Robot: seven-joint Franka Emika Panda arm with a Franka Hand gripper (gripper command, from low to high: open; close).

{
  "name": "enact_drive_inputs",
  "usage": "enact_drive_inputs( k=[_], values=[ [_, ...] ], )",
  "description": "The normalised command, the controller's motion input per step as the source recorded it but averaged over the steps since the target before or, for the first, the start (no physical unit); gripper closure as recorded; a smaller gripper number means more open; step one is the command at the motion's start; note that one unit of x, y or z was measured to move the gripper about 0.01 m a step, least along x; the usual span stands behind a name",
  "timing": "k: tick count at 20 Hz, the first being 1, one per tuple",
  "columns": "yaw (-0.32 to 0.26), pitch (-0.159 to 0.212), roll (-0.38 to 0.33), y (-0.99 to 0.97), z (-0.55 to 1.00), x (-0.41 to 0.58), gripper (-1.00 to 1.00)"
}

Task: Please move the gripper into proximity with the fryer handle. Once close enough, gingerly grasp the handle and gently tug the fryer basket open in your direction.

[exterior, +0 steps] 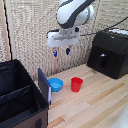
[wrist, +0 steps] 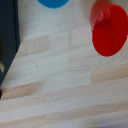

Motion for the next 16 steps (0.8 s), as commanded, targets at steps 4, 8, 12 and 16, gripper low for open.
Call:
enact_drive_inputs(
  k=[4, 8, 12, 16],
  values=[
    [-0.364, -0.018, -0.009, 0.03, 0.03, 0.022, -1.0],
    [-0.375, 0.0, -0.017, -0.03, 0.0, 0.048, -1.0],
    [-0.375, 0.0, -0.028, -0.03, 0.0, 0.059, -1.0],
    [-0.372, 0.0, -0.111, -0.03, 0.0, 0.098, -1.0]
  ],
)
